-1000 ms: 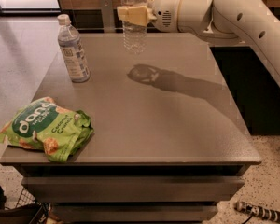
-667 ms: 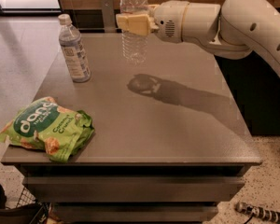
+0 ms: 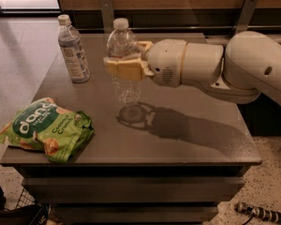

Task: Move water bottle near green rice chip bag

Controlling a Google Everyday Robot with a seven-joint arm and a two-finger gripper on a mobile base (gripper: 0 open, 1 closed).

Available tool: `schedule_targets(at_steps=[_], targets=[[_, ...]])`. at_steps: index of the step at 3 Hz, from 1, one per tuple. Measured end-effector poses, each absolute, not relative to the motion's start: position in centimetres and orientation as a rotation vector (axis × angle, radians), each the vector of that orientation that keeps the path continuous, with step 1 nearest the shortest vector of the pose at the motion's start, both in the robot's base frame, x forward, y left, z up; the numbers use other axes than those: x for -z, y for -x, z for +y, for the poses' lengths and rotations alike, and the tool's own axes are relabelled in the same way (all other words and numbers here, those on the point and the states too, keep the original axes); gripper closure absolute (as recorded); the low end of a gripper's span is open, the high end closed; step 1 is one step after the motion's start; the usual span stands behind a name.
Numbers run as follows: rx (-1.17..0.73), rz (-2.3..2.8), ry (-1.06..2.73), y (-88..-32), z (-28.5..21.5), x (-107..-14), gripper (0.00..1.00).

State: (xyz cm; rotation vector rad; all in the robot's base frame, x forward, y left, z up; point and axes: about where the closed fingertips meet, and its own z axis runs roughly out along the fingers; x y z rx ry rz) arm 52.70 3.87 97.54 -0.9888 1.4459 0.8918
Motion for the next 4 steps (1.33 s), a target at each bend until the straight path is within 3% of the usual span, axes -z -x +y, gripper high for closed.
schedule_targets(at_steps=[2,4], targets=[[-0.907,1.354,1.053,-47.1,4.4,-92.8,1.00],[-0.931,1.322,1.058,-45.9,4.4,-91.4,1.00]])
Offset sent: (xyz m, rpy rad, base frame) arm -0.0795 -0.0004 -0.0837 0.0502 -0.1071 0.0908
